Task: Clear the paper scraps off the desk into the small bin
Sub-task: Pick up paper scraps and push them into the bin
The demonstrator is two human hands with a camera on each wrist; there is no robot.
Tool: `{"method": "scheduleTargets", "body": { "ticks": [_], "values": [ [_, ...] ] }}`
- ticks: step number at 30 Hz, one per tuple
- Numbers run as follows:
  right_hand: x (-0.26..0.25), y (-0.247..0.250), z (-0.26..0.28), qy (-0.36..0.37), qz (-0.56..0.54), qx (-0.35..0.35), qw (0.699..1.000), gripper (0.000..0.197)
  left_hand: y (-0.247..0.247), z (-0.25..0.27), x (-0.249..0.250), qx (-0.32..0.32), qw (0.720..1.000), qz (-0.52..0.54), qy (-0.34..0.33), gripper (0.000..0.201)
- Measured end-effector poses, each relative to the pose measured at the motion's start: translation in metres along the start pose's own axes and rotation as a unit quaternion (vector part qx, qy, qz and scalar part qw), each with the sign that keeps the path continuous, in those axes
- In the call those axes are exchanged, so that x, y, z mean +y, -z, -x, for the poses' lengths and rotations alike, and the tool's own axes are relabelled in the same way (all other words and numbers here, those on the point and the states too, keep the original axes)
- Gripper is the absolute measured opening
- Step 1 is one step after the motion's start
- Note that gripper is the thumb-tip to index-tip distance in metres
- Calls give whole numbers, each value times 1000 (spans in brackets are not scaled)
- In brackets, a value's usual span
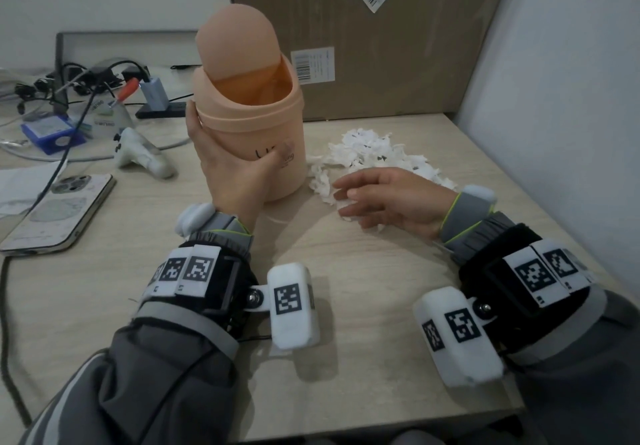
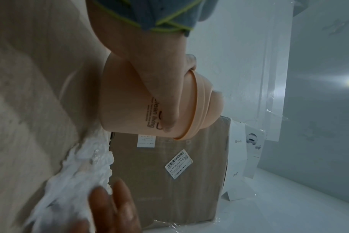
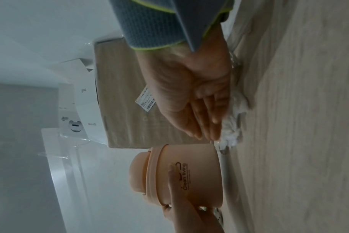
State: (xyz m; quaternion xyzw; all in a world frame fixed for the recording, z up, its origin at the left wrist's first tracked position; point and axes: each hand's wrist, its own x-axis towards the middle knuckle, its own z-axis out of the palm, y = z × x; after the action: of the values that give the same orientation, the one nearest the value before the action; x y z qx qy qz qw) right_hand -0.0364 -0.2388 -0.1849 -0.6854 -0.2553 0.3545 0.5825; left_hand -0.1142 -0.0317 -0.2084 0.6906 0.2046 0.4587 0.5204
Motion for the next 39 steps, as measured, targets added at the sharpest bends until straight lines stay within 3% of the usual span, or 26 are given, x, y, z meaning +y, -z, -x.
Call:
{"method": "scheduleTargets", "body": {
  "ticks": [3, 5, 7, 10, 13, 16, 21, 26, 32, 39],
  "values": [
    [-5, 3, 0, 71, 51, 120, 989, 9, -1, 0, 0, 1, 1000, 1, -2, 134],
    [-5, 10, -1, 116, 116, 218, 962, 3, -2, 1, 0, 0, 1000, 3, 0, 135],
    [-4, 15, -3, 133, 176, 265, 939, 8, -2, 1, 0, -5, 1000, 2, 0, 135],
    [-1, 14, -3, 93, 267, 204, 937, 30, -2, 1, -1, -10, 1000, 2, 1, 135],
    [-1, 10, -2, 51, 435, 84, 895, 59, -3, 1, -1, -18, 1000, 2, 6, 136],
    [-1, 8, -1, 53, 492, 50, 867, 56, -5, 2, 0, -31, 999, 4, 6, 136],
    [3, 11, -6, 98, 489, 102, 861, 20, -6, 3, -2, -44, 999, -2, -4, 136],
    [0, 12, -7, 159, 434, 184, 868, 7, -7, 5, -2, -57, 998, 0, -9, 137],
    [-4, 14, -6, 211, 316, 283, 880, 8, -8, 4, -3, -66, 998, 1, -12, 137],
    [-6, 13, -6, 169, 192, 299, 919, 14, -9, 6, -2, -71, 997, 5, -12, 138]
  ]
}}
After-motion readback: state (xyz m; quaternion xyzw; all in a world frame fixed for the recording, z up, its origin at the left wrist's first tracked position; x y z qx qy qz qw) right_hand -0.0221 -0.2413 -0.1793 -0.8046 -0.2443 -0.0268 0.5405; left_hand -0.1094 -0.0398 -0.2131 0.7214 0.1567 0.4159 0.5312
